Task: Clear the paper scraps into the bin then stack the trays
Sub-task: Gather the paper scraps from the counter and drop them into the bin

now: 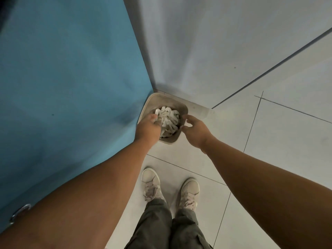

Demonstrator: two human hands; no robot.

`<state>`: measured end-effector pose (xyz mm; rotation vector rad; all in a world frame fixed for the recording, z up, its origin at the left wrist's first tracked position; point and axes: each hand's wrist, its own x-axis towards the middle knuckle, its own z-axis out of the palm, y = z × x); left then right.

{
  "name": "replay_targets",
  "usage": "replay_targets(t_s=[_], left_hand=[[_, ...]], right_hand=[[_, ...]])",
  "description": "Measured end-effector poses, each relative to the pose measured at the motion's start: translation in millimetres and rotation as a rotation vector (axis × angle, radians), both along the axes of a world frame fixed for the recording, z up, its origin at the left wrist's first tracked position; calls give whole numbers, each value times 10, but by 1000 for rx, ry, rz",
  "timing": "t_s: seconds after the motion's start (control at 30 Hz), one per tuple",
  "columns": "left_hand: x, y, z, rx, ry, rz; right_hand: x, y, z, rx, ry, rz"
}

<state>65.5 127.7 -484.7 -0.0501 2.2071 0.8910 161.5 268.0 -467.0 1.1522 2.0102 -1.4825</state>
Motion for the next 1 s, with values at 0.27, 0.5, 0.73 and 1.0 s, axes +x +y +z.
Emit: replay_targets(t_s=[0.27,0.5,0.73,1.0], left_hand=[[123,144,1608,7,239,-198],[166,140,3143,80,475,-259],[336,-174,4386,272,668,-105],[537,-1330,5164,308,782,175]], right_hand=[[12,182,1570,232,101,196],[57,207,3049,418,302,305],[-35,-134,4187,417,584,306],[-172,-965,4821,353,781,480]])
